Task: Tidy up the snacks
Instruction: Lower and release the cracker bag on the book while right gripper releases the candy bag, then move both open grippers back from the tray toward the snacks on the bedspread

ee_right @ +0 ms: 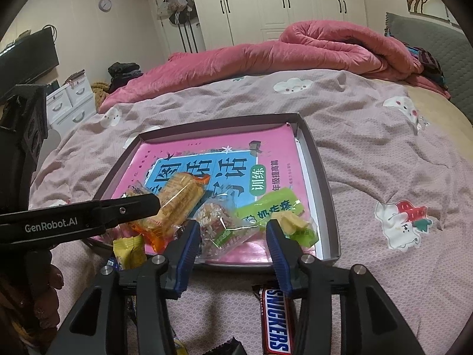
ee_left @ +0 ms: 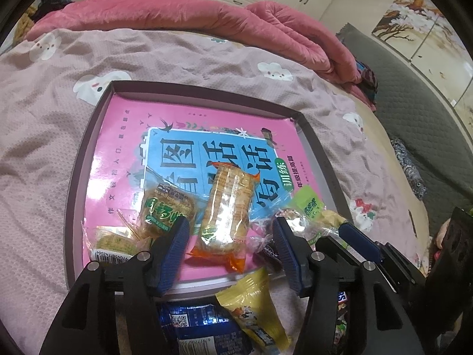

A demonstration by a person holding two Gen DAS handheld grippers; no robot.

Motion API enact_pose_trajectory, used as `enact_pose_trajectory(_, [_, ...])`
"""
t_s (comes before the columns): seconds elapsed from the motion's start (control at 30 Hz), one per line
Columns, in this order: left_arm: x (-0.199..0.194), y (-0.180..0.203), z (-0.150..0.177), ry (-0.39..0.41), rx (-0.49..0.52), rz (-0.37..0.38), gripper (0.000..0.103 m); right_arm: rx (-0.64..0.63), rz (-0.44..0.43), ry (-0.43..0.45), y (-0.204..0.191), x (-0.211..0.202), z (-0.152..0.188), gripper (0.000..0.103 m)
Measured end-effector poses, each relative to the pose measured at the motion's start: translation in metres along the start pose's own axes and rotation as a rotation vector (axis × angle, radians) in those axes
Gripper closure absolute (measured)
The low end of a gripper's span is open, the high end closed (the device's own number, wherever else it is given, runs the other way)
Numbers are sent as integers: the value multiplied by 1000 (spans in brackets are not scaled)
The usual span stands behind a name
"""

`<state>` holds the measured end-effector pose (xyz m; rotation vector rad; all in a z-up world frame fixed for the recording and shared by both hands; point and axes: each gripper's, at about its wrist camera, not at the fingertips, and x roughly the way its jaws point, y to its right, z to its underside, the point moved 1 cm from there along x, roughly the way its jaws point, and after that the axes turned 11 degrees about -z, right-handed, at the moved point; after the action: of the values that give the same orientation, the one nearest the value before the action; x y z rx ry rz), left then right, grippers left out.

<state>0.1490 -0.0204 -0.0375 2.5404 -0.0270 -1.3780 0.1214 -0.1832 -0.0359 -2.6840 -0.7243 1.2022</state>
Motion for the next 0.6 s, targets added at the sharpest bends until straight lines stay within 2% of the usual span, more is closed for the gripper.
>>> enact_pose_trajectory(0.07, [0, 0, 0, 0, 0, 2, 40, 1, 1, 2, 0, -1, 0, 56])
enact_pose_trajectory(0.13, [-2, -1, 0, 1, 1, 3, 30, 1, 0, 5, 0, -2, 0, 52])
enact_pose_trajectory(0.17, [-3, -1, 0, 3, 1, 2, 29, 0, 2, 6, 0, -2, 0, 50])
enact_pose_trajectory(0.4, [-8, -4, 1, 6, -3, -9, 29, -3, 13, 14, 0, -6, 0, 41])
enact_pose_trajectory(0.6, [-12, -5, 3, 11, -2, -20, 29, -5, 17, 23, 0, -8, -2, 38])
